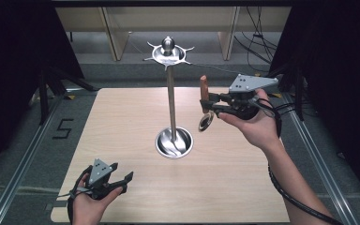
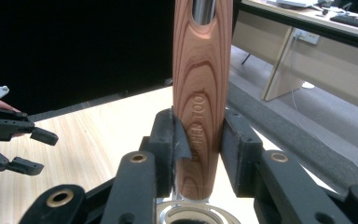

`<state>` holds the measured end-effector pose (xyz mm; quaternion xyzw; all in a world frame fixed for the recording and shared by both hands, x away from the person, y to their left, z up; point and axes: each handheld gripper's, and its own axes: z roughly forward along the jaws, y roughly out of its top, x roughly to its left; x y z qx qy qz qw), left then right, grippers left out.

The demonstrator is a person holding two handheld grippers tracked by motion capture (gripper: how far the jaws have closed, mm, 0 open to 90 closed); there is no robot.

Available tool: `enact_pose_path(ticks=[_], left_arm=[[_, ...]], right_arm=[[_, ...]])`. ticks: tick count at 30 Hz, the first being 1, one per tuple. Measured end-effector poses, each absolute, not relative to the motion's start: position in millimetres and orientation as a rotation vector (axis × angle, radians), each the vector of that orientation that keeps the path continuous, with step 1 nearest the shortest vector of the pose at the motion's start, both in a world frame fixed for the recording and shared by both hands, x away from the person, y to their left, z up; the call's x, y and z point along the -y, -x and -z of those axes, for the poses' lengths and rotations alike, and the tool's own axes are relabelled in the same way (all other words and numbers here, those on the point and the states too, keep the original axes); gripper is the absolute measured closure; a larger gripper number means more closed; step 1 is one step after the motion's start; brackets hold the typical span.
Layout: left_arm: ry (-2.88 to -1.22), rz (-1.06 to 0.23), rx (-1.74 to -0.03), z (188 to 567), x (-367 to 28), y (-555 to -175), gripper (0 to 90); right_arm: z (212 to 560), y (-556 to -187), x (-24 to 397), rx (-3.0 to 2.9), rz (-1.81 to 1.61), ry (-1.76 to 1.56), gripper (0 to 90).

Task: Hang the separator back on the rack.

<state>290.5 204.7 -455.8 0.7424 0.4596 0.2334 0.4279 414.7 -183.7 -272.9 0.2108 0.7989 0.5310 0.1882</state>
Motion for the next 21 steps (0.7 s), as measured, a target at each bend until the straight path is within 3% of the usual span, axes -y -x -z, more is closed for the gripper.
enact_pose_path(ticks=[21], left_arm=[[-1.851,-0.587,-1.145,455.6,-205.3,-290.7,33.7]], right_arm=[[266.7,-428.1,183.7,-2.262,-1.516,-0.597,68.5]])
